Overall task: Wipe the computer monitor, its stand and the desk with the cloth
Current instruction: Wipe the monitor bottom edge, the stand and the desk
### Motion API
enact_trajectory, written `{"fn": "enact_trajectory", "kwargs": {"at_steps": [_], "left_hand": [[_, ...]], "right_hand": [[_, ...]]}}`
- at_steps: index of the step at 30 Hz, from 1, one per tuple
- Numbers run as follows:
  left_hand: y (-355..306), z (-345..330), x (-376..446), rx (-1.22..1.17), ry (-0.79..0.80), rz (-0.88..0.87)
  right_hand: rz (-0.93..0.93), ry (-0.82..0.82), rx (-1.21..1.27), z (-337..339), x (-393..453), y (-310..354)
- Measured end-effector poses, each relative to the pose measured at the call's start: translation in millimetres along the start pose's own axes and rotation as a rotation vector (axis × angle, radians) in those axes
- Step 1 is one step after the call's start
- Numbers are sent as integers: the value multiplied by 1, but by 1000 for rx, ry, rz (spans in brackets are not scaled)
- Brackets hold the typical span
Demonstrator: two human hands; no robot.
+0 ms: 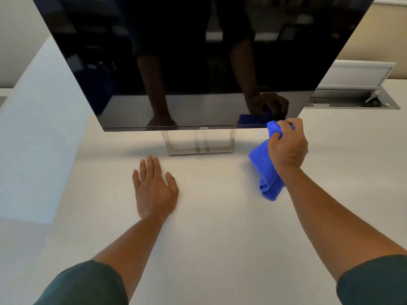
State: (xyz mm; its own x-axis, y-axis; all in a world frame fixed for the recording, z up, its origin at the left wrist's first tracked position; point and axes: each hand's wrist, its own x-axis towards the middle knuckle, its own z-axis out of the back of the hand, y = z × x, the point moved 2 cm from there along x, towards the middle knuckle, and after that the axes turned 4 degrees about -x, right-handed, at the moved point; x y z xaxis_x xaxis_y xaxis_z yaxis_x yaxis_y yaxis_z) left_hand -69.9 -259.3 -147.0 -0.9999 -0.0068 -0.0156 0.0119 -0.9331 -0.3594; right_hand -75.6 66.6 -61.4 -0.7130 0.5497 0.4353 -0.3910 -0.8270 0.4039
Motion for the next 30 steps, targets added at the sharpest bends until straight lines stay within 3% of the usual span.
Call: {"fn": "enact_trajectory", "kwargs": {"at_steps": [3,9,12,20,30], "left_hand": [[-1,0,0,1,-1,2],[-1,0,-1,-4,-2,-2],[0,0,-1,-3,-1,-4],[1,-2,0,3,-6,-2],[1,-2,0,13,-3,4]], "right_hand": [[15,7,11,-3,-7,14],[216,71,76,-18,-34,68],[279,74,58,-15,-30,63],[-76,-4,-22,10,11,-16],[-100,-11,14,-3,0,4]]}}
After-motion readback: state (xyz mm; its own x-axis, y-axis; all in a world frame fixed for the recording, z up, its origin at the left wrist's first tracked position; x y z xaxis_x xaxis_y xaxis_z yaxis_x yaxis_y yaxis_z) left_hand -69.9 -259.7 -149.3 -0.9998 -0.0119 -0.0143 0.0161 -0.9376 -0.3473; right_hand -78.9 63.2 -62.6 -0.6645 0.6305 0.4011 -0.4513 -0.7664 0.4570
